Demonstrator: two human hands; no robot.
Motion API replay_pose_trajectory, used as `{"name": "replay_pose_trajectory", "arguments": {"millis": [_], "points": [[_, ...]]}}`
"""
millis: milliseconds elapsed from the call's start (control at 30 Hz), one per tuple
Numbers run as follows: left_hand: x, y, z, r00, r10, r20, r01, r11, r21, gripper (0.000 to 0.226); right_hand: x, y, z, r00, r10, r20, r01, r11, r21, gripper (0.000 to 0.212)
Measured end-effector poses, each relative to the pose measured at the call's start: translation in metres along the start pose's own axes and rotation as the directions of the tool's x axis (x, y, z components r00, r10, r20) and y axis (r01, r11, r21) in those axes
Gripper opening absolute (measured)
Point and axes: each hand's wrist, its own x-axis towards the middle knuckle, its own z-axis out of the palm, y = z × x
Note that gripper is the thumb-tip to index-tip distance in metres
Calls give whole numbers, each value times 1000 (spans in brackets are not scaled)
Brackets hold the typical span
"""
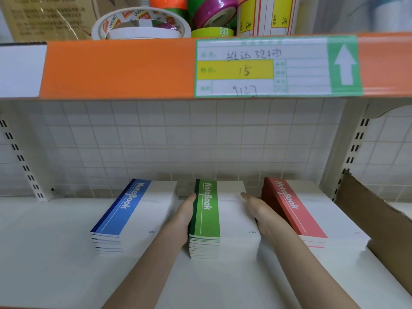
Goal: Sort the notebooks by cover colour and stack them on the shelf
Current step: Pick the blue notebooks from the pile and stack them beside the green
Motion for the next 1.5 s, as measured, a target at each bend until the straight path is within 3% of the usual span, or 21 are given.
{"name": "replay_pose_trajectory", "arguments": {"millis": [133, 200, 300, 400, 500, 600, 1033, 1333, 1500], "points": [[-20, -5, -8, 993, 27, 117, -31, 999, 34, 43, -23, 14, -13, 985, -147, 94, 148, 989, -5, 83], [-28, -15, -14, 972, 119, 202, -134, 989, 65, 42, -40, 29, -19, 951, -260, 164, 271, 961, -50, 92], [-41, -27, -23, 905, 253, 341, -295, 952, 76, 71, -56, 47, -24, 876, -361, 321, 394, 918, -42, 76], [-46, -34, -33, 865, 269, 424, -374, 908, 187, 92, -53, 56, -23, 859, -422, 290, 479, 863, -160, 69], [-46, -39, -36, 873, 284, 397, -438, 814, 382, 105, -49, 58, -24, 856, -459, 237, 511, 820, -257, 67], [-45, -40, -37, 872, 301, 386, -461, 771, 440, 105, -46, 59, -26, 842, -492, 224, 540, 777, -324, 63], [-42, -44, -43, 822, 366, 437, -557, 678, 480, 99, -49, 70, -25, 824, -539, 174, 548, 683, -482, 71], [-37, -49, -43, 852, 370, 371, -518, 700, 492, 97, -46, 72, -28, 801, -564, 200, 580, 648, -495, 60], [-38, -51, -46, 867, 339, 365, -493, 692, 527, 109, -48, 74, -28, 813, -541, 214, 567, 655, -499, 69]]}}
